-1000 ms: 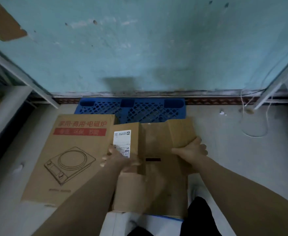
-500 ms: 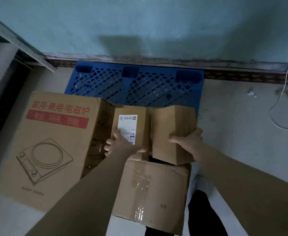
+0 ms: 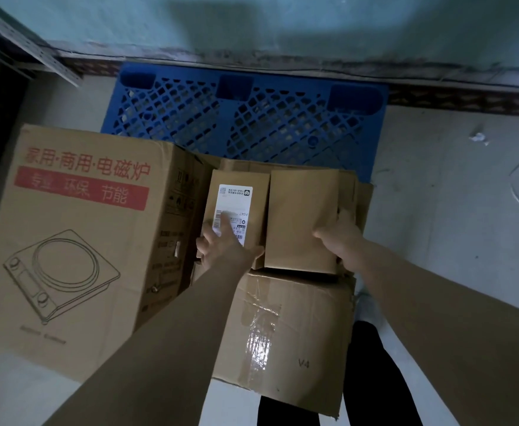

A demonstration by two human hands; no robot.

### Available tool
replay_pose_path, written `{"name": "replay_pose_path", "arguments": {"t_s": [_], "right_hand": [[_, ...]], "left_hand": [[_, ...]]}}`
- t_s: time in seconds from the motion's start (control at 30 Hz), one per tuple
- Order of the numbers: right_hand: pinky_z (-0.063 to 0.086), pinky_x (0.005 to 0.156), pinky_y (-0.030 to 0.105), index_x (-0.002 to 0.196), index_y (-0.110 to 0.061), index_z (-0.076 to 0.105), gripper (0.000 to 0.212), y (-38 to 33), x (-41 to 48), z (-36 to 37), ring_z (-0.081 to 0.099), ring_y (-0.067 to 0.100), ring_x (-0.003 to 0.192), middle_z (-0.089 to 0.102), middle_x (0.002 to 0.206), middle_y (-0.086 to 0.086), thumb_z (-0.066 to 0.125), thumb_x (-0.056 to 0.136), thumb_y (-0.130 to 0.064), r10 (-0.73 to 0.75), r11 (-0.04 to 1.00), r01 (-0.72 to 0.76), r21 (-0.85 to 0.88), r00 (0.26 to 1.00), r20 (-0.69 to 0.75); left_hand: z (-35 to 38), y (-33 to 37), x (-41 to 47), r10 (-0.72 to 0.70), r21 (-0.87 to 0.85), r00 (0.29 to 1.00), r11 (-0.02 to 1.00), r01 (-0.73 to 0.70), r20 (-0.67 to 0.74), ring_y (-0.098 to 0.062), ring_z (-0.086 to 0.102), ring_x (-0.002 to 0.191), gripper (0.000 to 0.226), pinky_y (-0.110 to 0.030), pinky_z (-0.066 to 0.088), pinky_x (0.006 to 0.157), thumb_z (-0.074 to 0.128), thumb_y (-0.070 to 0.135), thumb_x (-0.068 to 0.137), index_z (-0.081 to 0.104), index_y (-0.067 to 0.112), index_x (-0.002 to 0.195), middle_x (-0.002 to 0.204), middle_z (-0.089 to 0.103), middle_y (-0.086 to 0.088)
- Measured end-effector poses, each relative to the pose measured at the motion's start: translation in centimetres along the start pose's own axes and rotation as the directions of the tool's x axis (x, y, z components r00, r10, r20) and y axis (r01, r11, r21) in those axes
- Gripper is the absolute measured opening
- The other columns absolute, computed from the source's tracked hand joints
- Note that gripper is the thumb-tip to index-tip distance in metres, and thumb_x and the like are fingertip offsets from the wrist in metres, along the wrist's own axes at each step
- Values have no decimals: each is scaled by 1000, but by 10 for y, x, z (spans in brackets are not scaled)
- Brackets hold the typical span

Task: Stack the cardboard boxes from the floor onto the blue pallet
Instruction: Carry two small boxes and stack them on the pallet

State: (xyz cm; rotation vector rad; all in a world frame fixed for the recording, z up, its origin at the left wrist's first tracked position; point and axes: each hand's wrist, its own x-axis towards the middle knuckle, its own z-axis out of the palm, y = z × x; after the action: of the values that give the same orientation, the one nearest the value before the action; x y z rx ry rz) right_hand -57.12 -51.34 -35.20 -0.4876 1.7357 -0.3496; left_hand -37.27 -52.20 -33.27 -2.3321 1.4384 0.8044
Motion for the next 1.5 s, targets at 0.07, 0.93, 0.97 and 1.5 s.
{"name": "replay_pose_path", "arguments": {"t_s": [0.07, 0.93, 0.97, 1.5], "right_hand": [[38, 105, 46, 151, -20, 17, 75, 1, 1, 9, 44, 30, 127, 42, 144, 7, 62, 91, -22, 5, 1000, -5, 0, 1000, 15], [42, 79, 27, 117, -6, 60, 24, -13, -91, -3, 57, 29, 108, 59, 112, 11, 46, 97, -8, -163, 933, 169, -319, 986, 45], [41, 86, 27, 123, -7, 60, 28, -16, -102, -6, 55, 28, 115, 59, 121, 10, 48, 97, -8, -190, 923, 193, -333, 981, 40], [52, 74, 28, 95, -12, 72, 20, 59, -280, -3, 64, 23, 92, 68, 99, 6, 53, 90, -17, -318, 947, 268, -176, 853, -414]], "left_hand": [[-2, -3, 3, 19, -2, 1000, 1000, -19, 1, -35, 13, 141, 104, -51, 38, 106, 75, 48, 75, 6, 37, 151, 158, 0, -3], [-83, -5, -64, 170, -115, 985, 980, -165, 38, -26, 53, 122, 47, -30, 46, 98, 37, 5, 94, 56, 21, 133, 139, 54, -6], [-90, -4, -71, 177, -169, 984, 971, -169, 33, -26, 54, 120, 45, -31, 47, 96, 36, 5, 94, 60, 20, 129, 136, 56, -7], [-107, -38, -184, 625, -353, 773, 752, -556, 113, -26, 60, 110, 28, -38, 53, 93, 52, 13, 95, 62, 10, 122, 121, 63, -11]]}}
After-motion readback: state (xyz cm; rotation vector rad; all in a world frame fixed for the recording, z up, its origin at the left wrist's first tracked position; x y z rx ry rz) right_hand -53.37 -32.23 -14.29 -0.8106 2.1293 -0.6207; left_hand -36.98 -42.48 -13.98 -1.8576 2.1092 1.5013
